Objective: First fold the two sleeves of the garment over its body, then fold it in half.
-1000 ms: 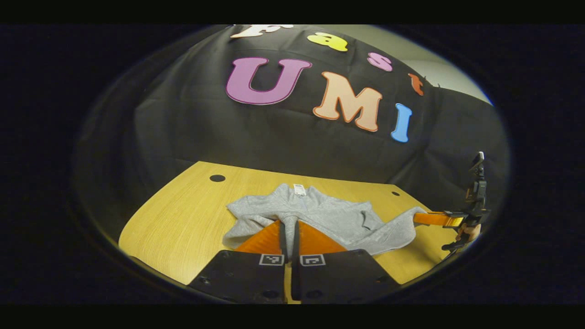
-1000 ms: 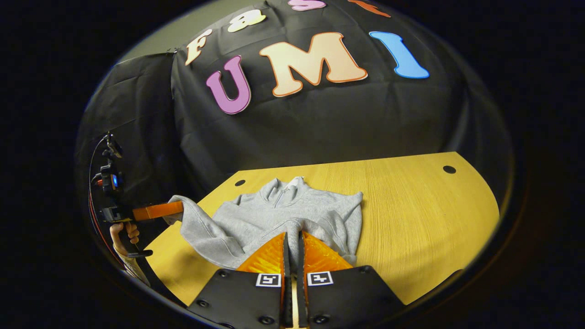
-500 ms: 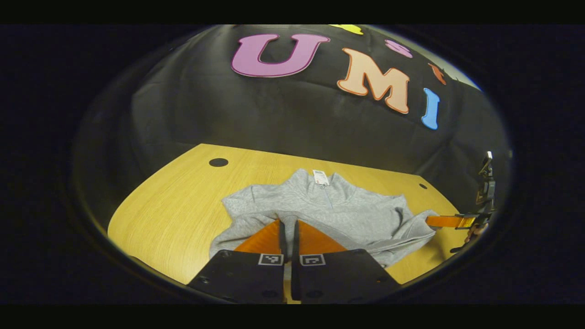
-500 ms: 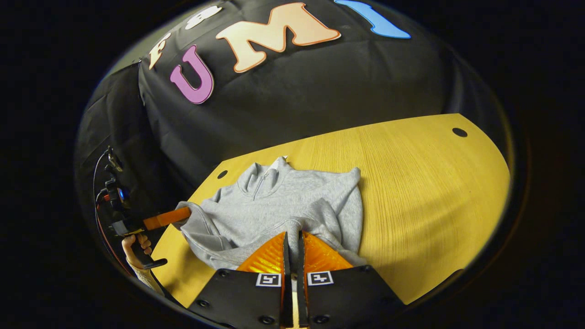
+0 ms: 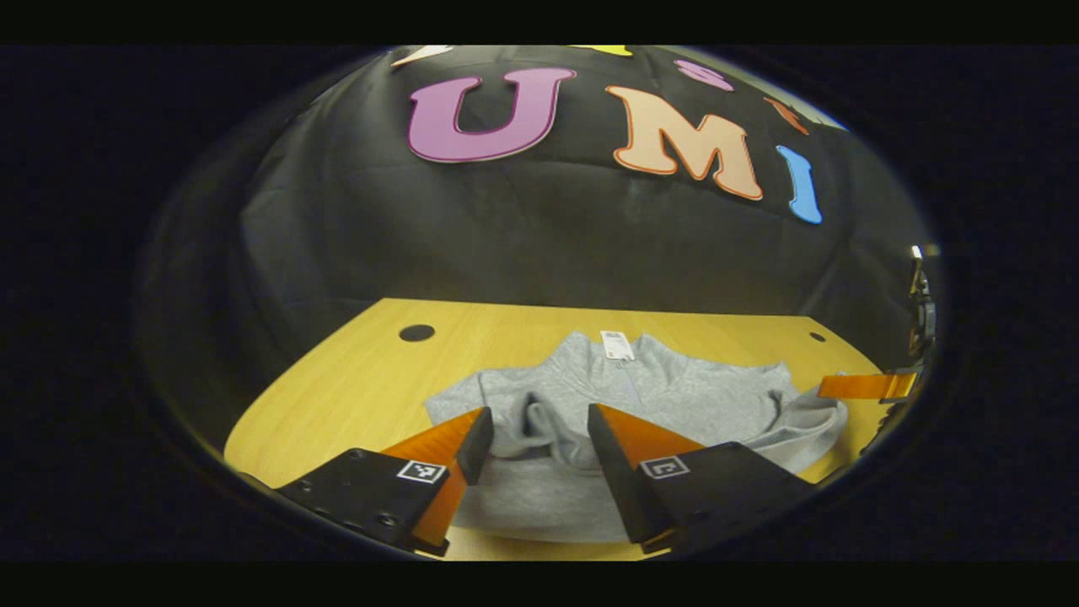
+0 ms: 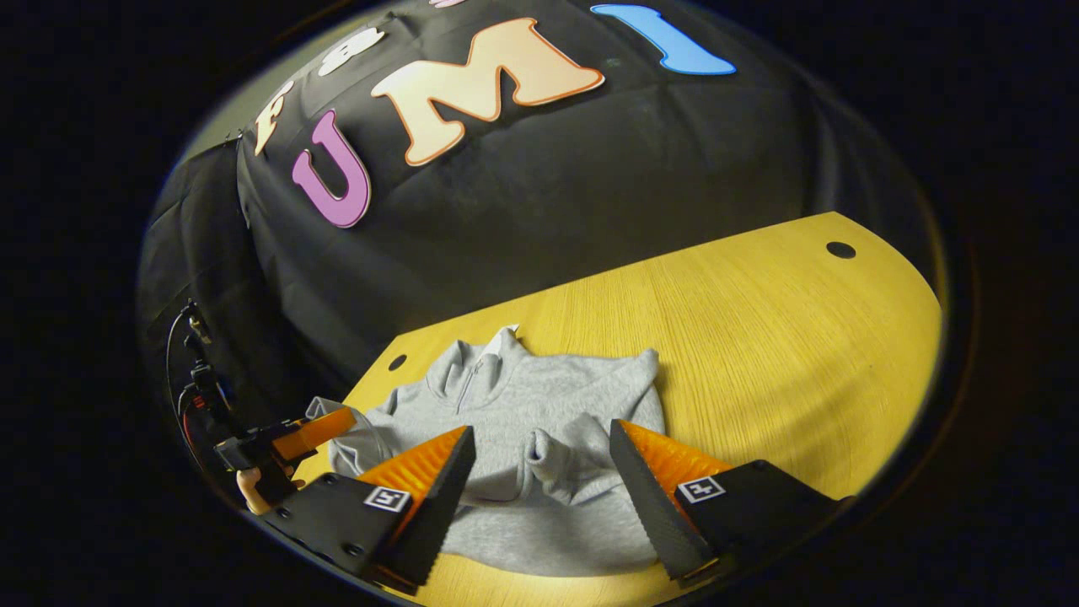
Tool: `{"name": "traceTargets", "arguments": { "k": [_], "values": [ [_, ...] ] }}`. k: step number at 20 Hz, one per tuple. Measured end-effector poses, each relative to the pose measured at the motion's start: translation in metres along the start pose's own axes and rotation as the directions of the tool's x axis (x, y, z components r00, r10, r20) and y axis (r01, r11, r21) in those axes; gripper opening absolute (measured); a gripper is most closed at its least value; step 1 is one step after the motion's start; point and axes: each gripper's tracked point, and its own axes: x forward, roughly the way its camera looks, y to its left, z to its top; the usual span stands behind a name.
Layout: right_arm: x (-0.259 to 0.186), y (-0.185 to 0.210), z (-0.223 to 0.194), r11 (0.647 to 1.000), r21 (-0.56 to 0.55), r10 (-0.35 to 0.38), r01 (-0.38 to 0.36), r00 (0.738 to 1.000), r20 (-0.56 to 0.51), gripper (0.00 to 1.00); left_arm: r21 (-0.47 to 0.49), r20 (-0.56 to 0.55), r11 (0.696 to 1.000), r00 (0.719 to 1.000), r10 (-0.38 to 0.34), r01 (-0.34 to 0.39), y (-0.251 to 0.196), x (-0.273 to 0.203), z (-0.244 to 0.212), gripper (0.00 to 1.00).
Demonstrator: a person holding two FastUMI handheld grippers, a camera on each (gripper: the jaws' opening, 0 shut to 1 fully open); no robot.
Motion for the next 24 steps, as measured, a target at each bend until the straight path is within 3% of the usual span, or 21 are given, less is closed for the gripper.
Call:
{"name": "traceTargets", "arguments": {
  "k": [3, 7, 11, 15, 18, 20, 24],
  "values": [
    [-0.009, 0.008, 0.018, 0.999, -0.042, 0.012, -0.009, 0.997, 0.075, 0.98, -0.019, 0.163, 0.999, 0.986, 0.038, -0.035, 0.008, -0.016, 0.047, 0.80],
    [-0.040, 0.034, 0.042, 0.988, -0.152, 0.047, -0.016, 0.979, 0.198, 0.98, -0.078, 0.319, 0.995, 0.944, 0.088, -0.066, 0.020, -0.056, 0.089, 0.93],
    [-0.091, 0.062, 0.062, 0.972, -0.237, 0.084, 0.005, 0.928, 0.364, 0.97, -0.098, 0.372, 0.993, 0.923, 0.102, -0.070, 0.040, -0.104, 0.093, 0.93],
    [-0.135, 0.069, 0.044, 0.949, -0.306, 0.090, 0.070, 0.873, 0.480, 0.97, -0.104, 0.400, 0.990, 0.908, 0.126, -0.092, 0.055, -0.143, 0.072, 0.94],
    [-0.156, 0.071, 0.011, 0.954, -0.290, 0.083, 0.080, 0.856, 0.510, 0.94, -0.127, 0.399, 0.986, 0.905, 0.148, -0.105, 0.066, -0.165, 0.044, 0.94],
    [-0.169, 0.070, -0.011, 0.961, -0.263, 0.071, 0.085, 0.844, 0.532, 0.97, -0.130, 0.385, 0.983, 0.908, 0.168, -0.128, 0.072, -0.174, 0.022, 0.93],
    [-0.183, 0.053, -0.034, 0.951, -0.260, 0.010, 0.167, 0.825, 0.566, 0.97, -0.154, 0.375, 0.978, 0.907, 0.190, -0.141, 0.076, -0.188, -0.013, 0.94]
  ]
}}
